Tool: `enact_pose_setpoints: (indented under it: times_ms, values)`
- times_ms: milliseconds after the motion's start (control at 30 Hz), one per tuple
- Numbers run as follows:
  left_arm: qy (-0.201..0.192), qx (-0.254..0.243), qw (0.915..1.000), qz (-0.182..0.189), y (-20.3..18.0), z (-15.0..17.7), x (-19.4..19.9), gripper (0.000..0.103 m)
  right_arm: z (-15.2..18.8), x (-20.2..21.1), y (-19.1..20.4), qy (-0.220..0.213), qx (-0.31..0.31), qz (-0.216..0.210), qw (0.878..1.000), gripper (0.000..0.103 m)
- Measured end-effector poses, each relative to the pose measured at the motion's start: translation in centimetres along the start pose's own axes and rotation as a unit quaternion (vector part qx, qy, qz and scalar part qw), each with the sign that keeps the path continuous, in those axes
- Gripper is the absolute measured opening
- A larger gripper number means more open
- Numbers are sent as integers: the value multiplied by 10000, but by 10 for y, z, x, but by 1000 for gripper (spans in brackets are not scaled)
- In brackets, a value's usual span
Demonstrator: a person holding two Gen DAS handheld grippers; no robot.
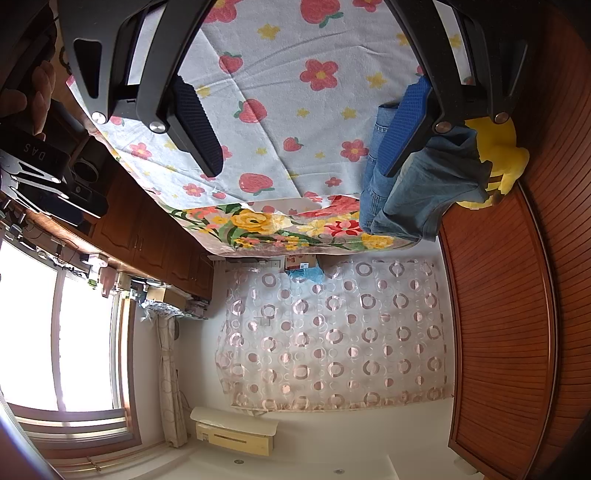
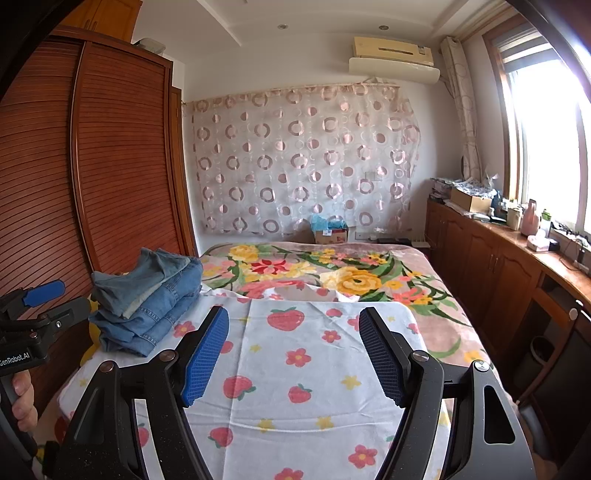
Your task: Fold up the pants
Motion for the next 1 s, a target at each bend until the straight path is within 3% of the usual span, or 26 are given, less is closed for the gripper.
enact_pose_setpoints:
  times_ms: [1000]
  values:
    - [-10,17,10000,6,3,1,0,86,-2,0,-1,-5,-6,8,10000,75]
Point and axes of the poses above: each gripper's, at about its wrist camera, not at the fingertips, and x roughly against the way its jaws point, y to its left, z to its underside, the point moved 1 cm from there along -x, roughly the way its jaws point, and after that the axes turned 15 degrees about -y, right-handed, at the moved point
